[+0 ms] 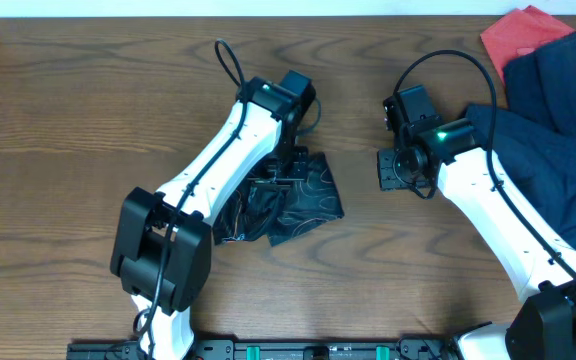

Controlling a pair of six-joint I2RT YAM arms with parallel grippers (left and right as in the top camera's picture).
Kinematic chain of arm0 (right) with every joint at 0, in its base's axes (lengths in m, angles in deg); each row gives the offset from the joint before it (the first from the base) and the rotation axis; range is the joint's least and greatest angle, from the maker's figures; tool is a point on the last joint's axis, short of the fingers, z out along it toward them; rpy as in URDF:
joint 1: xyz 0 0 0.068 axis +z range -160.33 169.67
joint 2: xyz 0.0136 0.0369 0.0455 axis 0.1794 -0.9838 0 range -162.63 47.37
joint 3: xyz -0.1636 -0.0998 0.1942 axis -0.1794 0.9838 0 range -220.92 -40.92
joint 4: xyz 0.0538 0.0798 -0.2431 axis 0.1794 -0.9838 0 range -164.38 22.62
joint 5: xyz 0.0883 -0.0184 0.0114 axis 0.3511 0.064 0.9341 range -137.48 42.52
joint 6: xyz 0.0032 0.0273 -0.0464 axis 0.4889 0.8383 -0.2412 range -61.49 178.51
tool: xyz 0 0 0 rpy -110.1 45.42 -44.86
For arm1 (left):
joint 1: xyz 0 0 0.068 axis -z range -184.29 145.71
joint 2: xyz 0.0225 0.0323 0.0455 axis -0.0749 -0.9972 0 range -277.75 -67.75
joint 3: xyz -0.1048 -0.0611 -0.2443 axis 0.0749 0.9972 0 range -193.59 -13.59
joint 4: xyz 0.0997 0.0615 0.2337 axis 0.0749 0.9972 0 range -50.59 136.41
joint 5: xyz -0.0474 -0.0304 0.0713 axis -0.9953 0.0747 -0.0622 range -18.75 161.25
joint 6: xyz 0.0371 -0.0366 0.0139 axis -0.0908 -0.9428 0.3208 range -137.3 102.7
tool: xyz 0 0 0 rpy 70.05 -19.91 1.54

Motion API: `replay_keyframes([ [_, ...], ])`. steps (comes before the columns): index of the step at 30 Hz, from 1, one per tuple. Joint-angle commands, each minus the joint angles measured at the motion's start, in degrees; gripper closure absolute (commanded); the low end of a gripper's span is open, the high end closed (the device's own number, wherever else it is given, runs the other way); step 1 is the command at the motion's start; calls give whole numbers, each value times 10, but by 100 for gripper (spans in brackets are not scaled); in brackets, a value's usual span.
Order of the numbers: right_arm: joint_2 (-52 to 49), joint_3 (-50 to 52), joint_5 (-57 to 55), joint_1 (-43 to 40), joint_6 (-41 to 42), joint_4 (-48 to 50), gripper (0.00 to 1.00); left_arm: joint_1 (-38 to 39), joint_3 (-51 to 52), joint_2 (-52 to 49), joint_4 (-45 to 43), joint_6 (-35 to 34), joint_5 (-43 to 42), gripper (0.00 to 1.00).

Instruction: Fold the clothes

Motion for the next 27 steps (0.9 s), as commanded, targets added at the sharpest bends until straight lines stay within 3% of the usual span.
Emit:
replay_keyframes([
  [1, 0, -1, -8, -3, -9, -2, 49, 13, -3, 4, -18, -41, -14, 91],
  [4, 0, -1, -8, -3, -9, -2, 49, 25, -3, 4, -72, -38, -62, 67],
  [5, 0, -1, -6, -3, -9, -2, 49, 29, -3, 4, -98, -25, -76, 49],
  [6, 0, -1, -5, -3, -9, -2, 49, 31, -3, 4, -122, -5, -83, 39],
  [8, 0, -1, -1, -3, -9, -2, 49, 29, -3, 4, -150, 5, -83, 29],
  [13, 0, -1, 74, -2, -40, 3, 49, -12, -4, 5, -136, 47, -82, 28],
  [19, -1, 0, 219, 37, -110, 35, 45, -129, -6, 8, -106, 56, -42, 28],
  [27, -63, 0, 213, 134, -110, 120, 41, -253, 5, 8, -104, 56, -36, 28],
])
